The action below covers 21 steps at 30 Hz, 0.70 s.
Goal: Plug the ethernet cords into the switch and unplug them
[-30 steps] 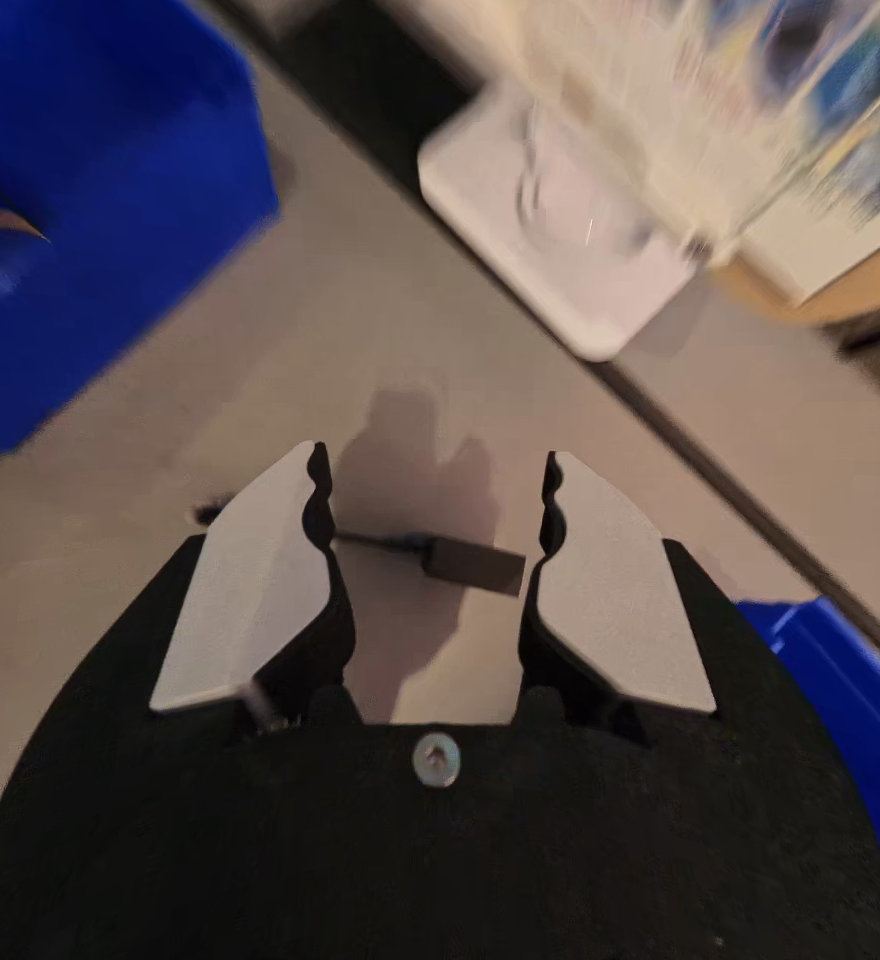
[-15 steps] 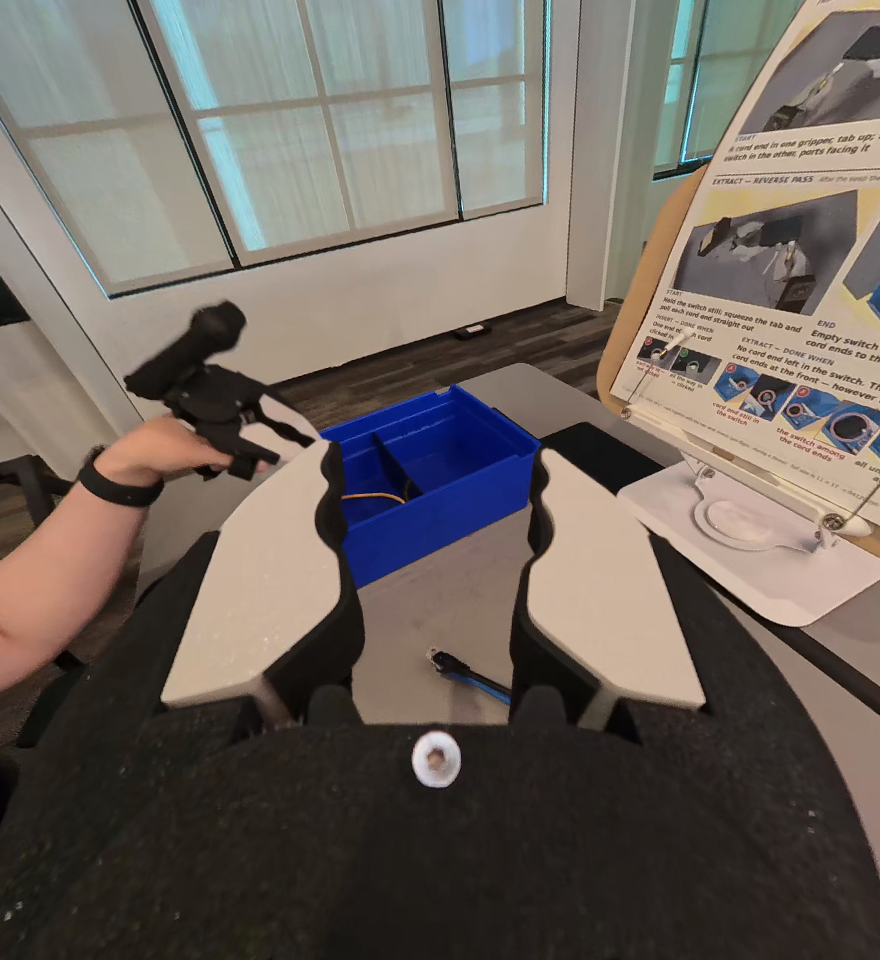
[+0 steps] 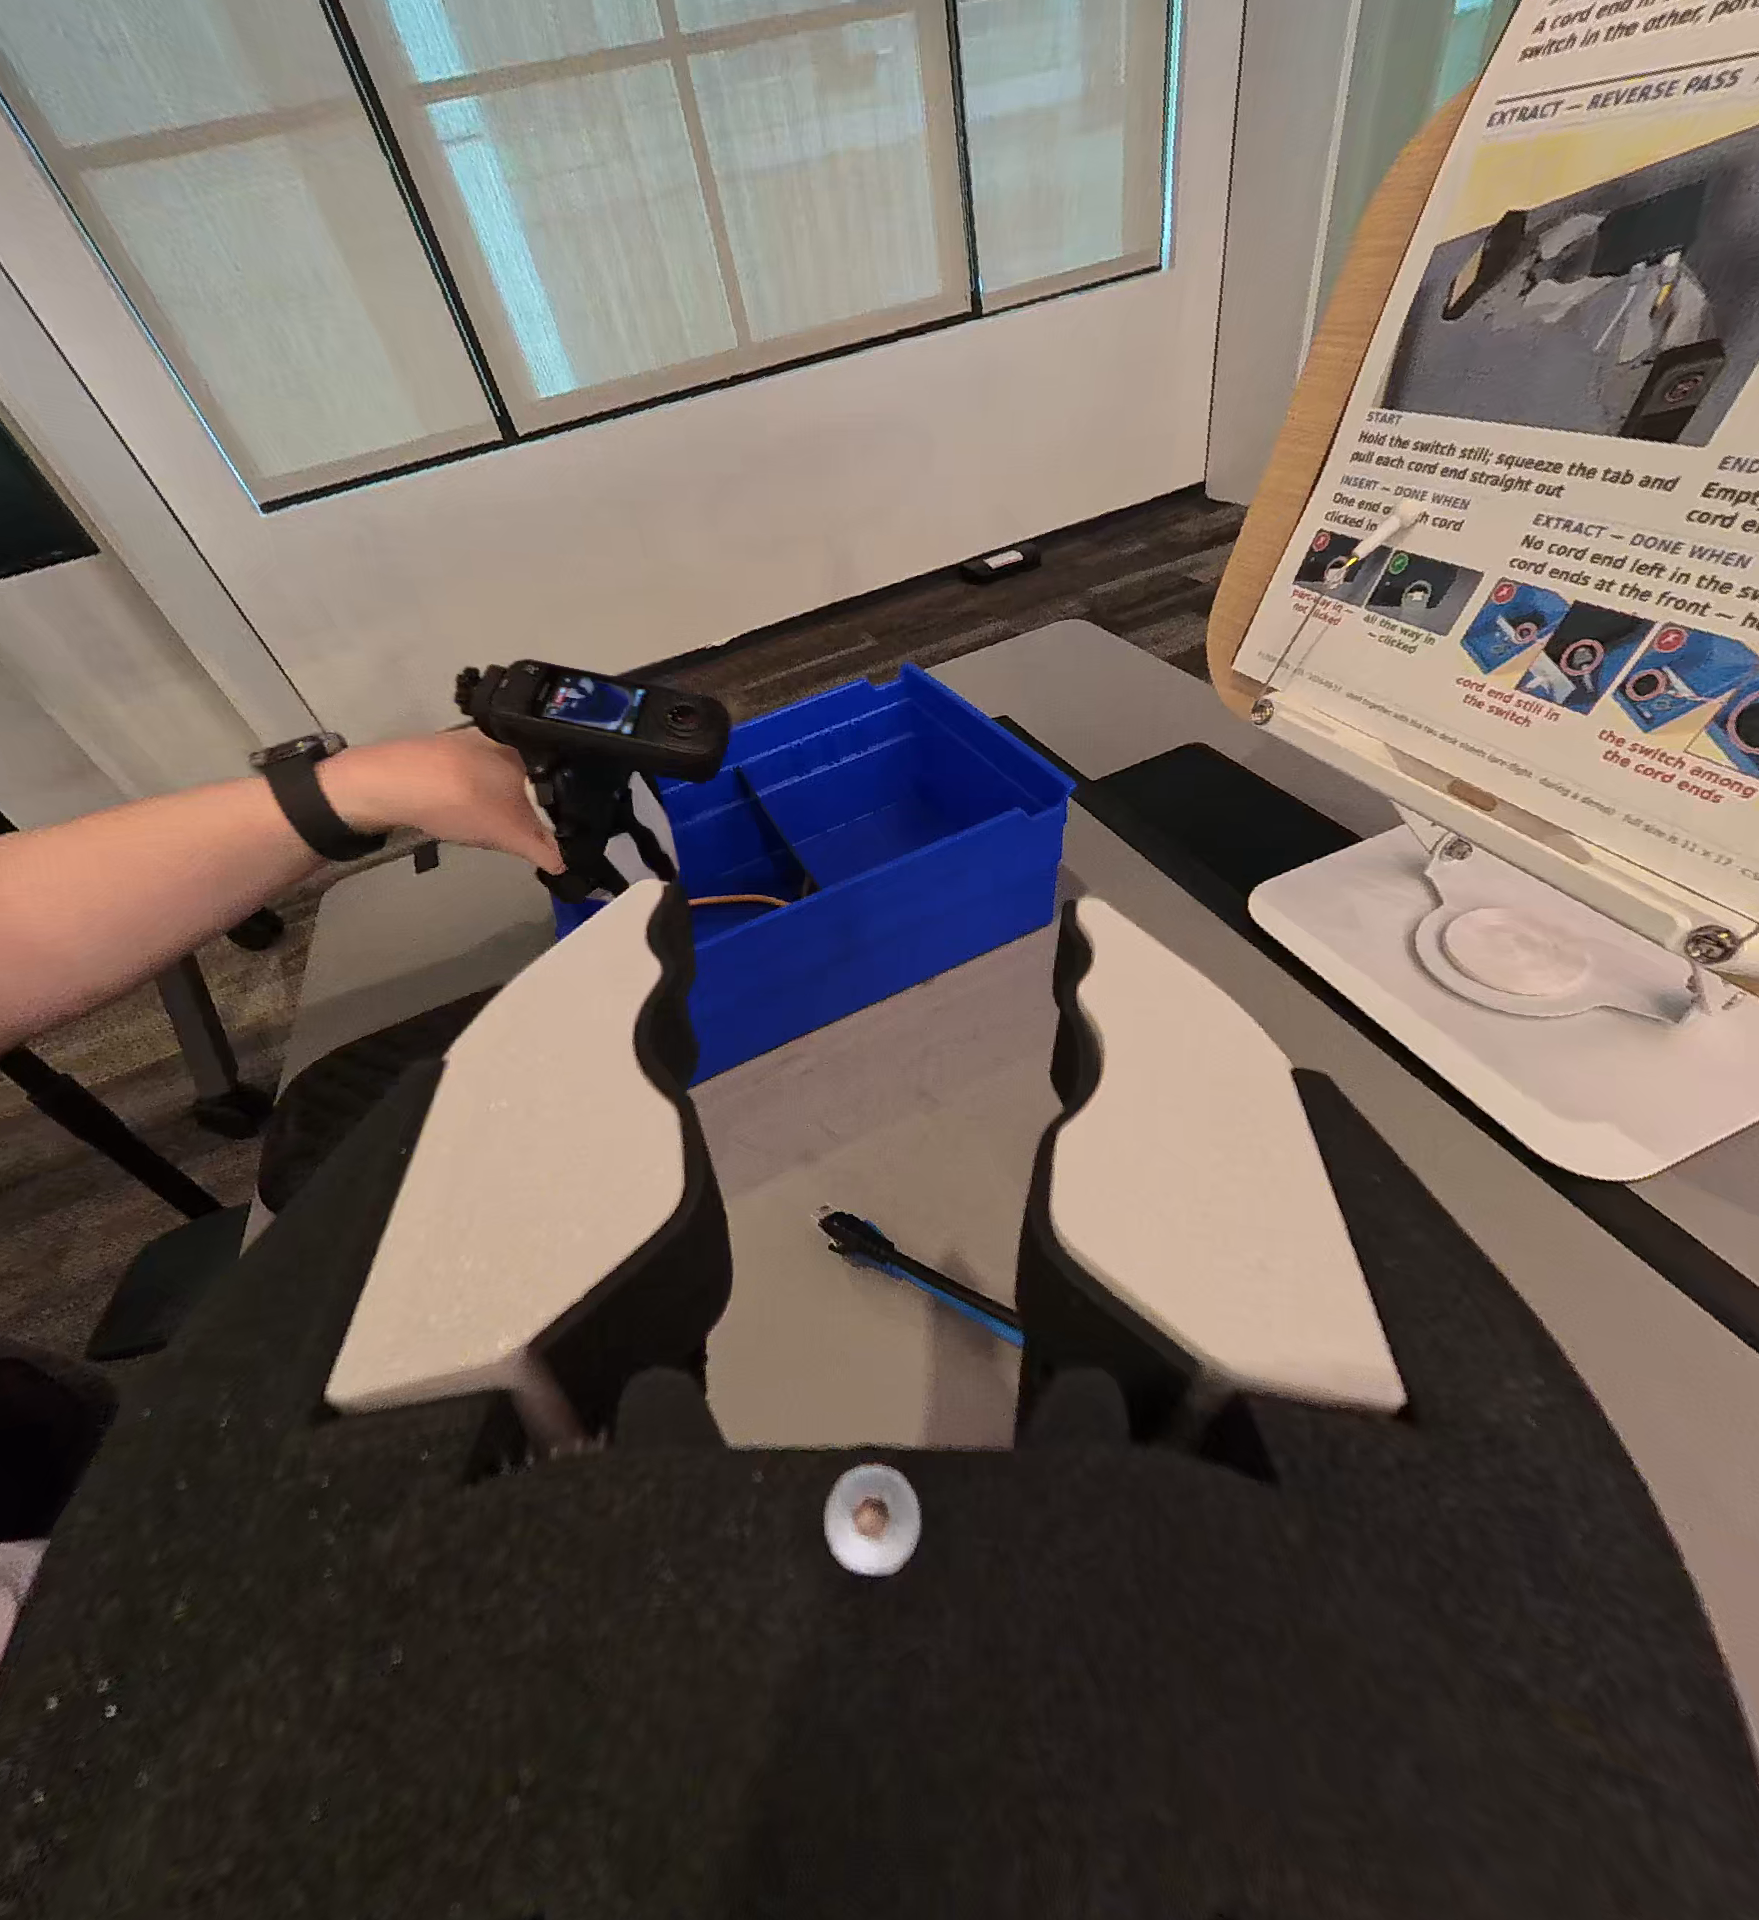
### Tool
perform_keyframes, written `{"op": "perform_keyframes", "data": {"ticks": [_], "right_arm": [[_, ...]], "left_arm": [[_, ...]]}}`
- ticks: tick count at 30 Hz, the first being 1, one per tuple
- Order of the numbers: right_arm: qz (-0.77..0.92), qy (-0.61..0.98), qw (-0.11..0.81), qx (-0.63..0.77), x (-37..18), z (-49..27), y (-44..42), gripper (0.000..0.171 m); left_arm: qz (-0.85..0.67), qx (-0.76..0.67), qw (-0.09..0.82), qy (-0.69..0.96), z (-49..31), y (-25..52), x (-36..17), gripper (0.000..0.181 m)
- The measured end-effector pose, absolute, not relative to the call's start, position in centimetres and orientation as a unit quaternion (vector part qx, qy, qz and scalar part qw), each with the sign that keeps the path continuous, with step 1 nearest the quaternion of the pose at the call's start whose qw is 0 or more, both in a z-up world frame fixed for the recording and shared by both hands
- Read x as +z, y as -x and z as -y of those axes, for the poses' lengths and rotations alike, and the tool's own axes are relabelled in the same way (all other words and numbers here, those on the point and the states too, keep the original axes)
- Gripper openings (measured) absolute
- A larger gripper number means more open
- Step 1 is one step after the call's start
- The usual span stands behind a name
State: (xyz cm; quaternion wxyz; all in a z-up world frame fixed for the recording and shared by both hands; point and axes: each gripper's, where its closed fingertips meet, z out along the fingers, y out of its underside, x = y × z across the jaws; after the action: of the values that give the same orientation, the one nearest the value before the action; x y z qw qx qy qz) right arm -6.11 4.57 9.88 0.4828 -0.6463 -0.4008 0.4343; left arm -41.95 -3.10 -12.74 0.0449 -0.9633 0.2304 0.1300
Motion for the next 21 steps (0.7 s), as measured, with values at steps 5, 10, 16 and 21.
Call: {"op": "perform_keyframes", "data": {"ticks": [5,10,16,21], "right_arm": [[0.41,0.644,0.482,0.431,10.0,-4.1,6.2,0.065],[0.418,0.645,0.48,0.423,9.7,-4.0,6.4,0.065],[0.422,0.646,0.475,0.423,9.6,-4.0,6.3,0.064],[0.417,0.648,0.477,0.422,9.4,-4.4,6.1,0.063]], "left_arm": [[-0.241,0.153,0.0,0.958,2.7,43.0,-14.3,0.016],[-0.247,0.157,-0.02,0.956,2.4,43.0,-14.6,0.015],[-0.264,0.183,-0.029,0.947,2.2,43.6,-14.5,0.005],[-0.275,0.206,0.028,0.939,1.5,43.6,-11.8,0.004]]}}
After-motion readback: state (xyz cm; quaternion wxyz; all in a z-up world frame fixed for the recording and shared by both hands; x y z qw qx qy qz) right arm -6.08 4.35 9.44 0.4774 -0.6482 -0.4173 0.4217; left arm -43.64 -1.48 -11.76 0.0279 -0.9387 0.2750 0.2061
